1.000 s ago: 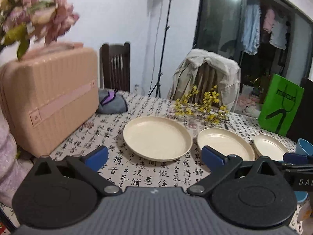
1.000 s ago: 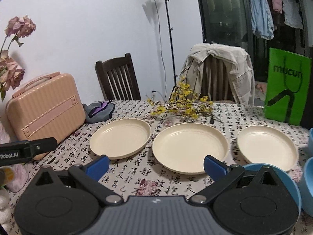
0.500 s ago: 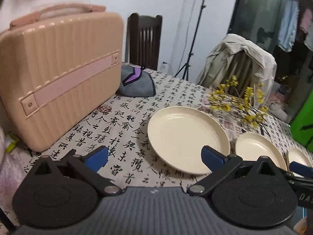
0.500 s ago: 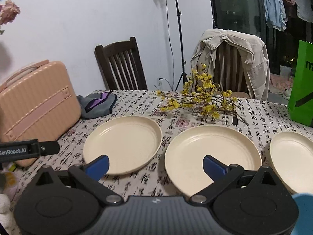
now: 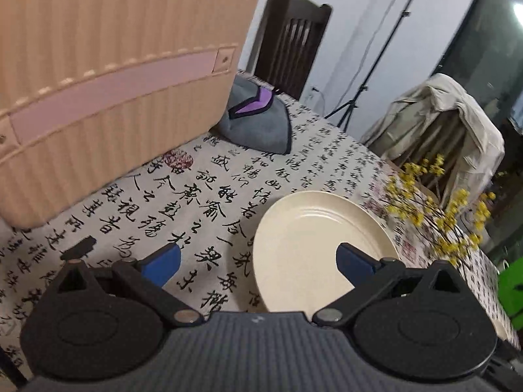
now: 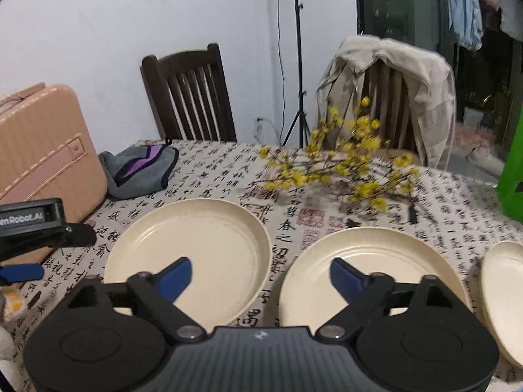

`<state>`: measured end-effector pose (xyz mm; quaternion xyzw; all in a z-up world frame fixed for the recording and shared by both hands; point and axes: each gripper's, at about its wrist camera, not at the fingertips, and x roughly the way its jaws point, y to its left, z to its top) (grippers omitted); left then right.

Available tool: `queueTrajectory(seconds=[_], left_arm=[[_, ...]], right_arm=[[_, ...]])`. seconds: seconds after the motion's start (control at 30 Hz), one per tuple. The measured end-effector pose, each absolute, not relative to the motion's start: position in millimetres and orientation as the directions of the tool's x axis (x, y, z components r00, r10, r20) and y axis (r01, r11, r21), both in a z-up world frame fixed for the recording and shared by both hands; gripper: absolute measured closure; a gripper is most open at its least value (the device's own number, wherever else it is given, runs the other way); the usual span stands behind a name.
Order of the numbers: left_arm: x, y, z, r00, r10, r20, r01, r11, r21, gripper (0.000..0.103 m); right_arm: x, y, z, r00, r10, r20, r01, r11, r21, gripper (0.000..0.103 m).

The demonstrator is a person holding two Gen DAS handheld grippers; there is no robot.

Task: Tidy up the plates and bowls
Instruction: 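Move the left tool toward the cream plates beside the pink suitcase, then close the left gripper on the rim of a cream plate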

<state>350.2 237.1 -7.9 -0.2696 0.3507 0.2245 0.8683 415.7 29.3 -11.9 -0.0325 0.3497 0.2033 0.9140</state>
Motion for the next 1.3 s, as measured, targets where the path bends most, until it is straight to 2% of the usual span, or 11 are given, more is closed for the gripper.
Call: queueTrajectory(seconds=[0.2, 0.27, 0.43, 0.57, 0.77, 0.87, 0.97, 1.1, 1.3], left_arm=[[363, 248, -28, 0.642, 0.199, -0.740, -0.610, 0.718, -0.336, 0.000], [364, 253, -35, 0.638, 0.193, -0.746, -0.615, 0.710, -0.342, 0.003], [371, 265, -47, 0.623, 0.145, -0.769, -0.611, 0.705, -0.361, 0.022], [374, 258, -47, 0.632, 0.129, -0.764, -0.584, 0.727, -0.360, 0.025], [378, 251, -50, 0.635, 0.126, -0.762, -0.564, 0.750, -0.347, 0.034], [382, 252, -55, 0.627, 0.125, -0.769, -0.567, 0.750, -0.341, 0.041], [384, 253, -60, 0.624, 0.109, -0.773, -0.560, 0.752, -0.346, 0.051], [386, 254, -63, 0.632, 0.108, -0.767, -0.546, 0.764, -0.343, 0.067], [386, 254, -63, 0.639, 0.107, -0.761, -0.542, 0.765, -0.347, 0.072]], right_arm=[[445, 39, -25, 0.647, 0.352, -0.676, -0.380, 0.918, 0.114, 0.031], [452, 44, -29, 0.635, 0.354, -0.687, -0.398, 0.912, 0.102, 0.036], [462, 56, -38, 0.633, 0.324, -0.703, -0.421, 0.906, 0.039, 0.049], [471, 65, -44, 0.615, 0.323, -0.719, -0.437, 0.899, 0.030, 0.058], [486, 72, -51, 0.611, 0.291, -0.736, -0.417, 0.909, 0.013, 0.073], [492, 77, -57, 0.611, 0.230, -0.758, -0.397, 0.917, -0.043, 0.076], [495, 76, -59, 0.610, 0.262, -0.748, -0.402, 0.916, -0.008, 0.083], [498, 78, -62, 0.617, 0.245, -0.748, -0.389, 0.921, -0.019, 0.086], [498, 75, -66, 0.612, 0.264, -0.746, -0.397, 0.918, -0.001, 0.090]])
